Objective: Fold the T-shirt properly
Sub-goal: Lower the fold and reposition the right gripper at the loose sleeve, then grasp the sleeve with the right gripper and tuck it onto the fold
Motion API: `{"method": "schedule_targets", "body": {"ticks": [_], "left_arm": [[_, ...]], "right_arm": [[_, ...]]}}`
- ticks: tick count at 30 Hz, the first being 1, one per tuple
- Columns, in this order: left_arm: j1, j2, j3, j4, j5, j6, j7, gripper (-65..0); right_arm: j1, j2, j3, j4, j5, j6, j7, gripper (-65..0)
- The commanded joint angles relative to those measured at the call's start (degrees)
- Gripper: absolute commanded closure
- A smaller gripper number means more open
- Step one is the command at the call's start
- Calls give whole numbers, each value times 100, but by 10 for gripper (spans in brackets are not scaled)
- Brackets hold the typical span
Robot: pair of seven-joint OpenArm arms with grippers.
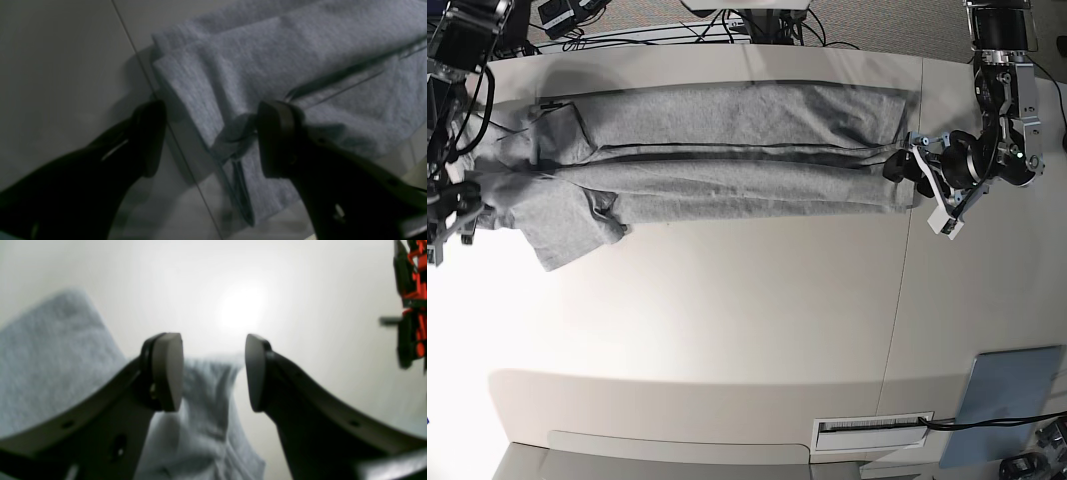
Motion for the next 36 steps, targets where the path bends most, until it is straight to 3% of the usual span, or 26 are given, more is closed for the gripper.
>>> {"method": "schedule_targets", "body": {"ticks": [1, 4, 7, 19, 24, 27, 29, 33, 36], "left_arm": [[-76, -87, -44, 92, -79, 0, -63, -430], [-79, -57, -44, 92, -79, 2, -129, -430], [-76, -9, -44, 92, -81, 2, -151, -430], [-79, 50, -44, 92, -55, 2, -153, -430], [-79, 50, -44, 92, -52, 0, -153, -430], [-79, 50, -44, 92, -55, 0, -153, -430], [-76, 50, -44, 92, -52, 0, -153, -430], [-79, 50, -44, 92, -52, 0, -155, -429], [-76, 50, -44, 92, -50, 0, -181, -429]], "right_arm": [[203, 136, 46, 87, 28, 31, 133, -295], [476, 114, -70, 76, 262, 264, 127, -295], [780, 114, -505, -153, 361, 278, 92, -295], [2625, 111, -2728, -2999, 905, 391, -407, -295], [2907, 116, -3244, -3606, 885, 420, -664, -294], [2887, 111, -3346, -3652, 885, 673, -710, -287], [2894, 116, -3344, -3652, 905, 791, -846, -231], [2903, 144, -3344, -3652, 903, 857, -968, -36], [2903, 188, -3340, -3598, 896, 850, -911, -3]]}}
